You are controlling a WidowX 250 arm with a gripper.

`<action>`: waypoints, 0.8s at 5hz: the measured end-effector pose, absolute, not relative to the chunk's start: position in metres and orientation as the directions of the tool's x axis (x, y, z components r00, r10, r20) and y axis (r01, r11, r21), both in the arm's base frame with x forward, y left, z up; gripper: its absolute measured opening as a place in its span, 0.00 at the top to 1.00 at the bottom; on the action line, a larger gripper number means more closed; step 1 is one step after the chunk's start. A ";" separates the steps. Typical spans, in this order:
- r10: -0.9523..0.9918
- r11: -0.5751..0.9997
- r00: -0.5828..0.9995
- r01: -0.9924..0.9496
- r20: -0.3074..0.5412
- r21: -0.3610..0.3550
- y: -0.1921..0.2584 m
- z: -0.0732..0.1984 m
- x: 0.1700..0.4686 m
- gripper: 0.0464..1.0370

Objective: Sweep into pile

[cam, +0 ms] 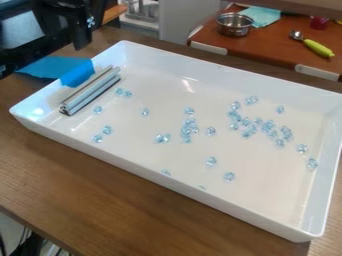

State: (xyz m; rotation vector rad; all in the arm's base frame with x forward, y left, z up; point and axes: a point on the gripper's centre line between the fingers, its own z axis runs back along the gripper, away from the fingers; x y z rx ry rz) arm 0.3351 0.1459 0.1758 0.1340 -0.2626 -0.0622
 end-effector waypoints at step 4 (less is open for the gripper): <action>0.014 0.995 0.979 -0.034 0.202 0.097 0.129 0.134 0.342 0.04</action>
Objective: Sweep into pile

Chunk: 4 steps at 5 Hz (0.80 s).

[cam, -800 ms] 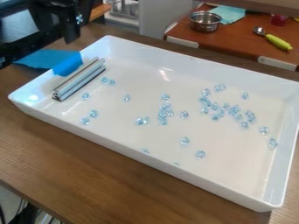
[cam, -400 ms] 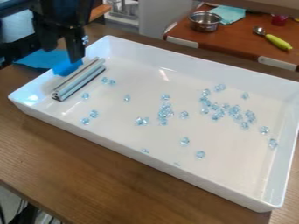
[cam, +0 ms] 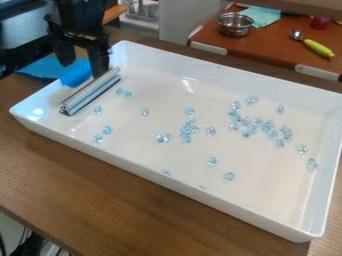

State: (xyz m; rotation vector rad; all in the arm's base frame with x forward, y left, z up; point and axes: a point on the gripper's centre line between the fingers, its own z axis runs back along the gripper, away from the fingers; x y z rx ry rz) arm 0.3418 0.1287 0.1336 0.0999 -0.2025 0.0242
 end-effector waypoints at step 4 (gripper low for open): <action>0.035 0.984 0.981 -0.066 0.189 0.165 0.135 0.100 0.349 0.04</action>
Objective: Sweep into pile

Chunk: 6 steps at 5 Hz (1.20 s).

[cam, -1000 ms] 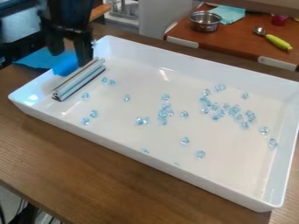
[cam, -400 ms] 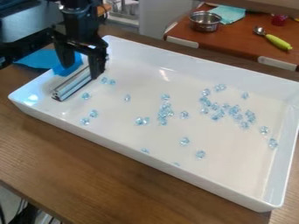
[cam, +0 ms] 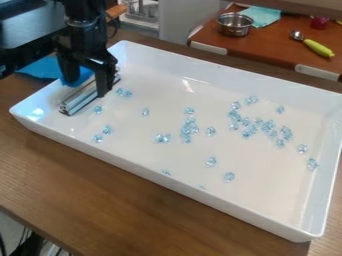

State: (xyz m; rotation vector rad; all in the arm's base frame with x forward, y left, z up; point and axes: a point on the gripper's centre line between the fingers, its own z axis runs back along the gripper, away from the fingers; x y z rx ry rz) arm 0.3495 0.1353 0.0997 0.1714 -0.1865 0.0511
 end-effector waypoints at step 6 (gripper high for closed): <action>0.009 0.991 0.996 -0.021 0.087 0.134 0.086 0.089 0.350 0.69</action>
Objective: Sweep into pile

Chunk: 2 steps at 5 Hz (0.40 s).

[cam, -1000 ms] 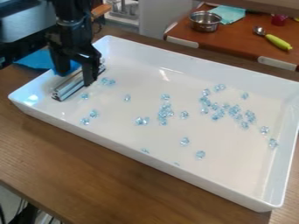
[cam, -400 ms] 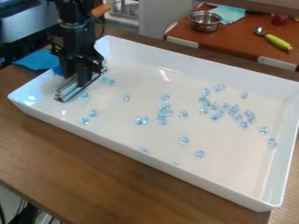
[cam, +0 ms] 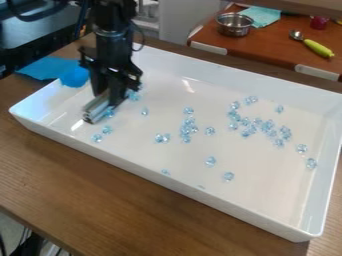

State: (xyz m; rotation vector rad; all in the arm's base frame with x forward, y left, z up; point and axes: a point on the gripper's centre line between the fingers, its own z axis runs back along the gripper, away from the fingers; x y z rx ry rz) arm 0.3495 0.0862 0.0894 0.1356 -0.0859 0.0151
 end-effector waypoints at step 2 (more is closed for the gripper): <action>-0.016 0.991 0.997 0.005 0.073 0.136 0.025 0.088 0.359 0.69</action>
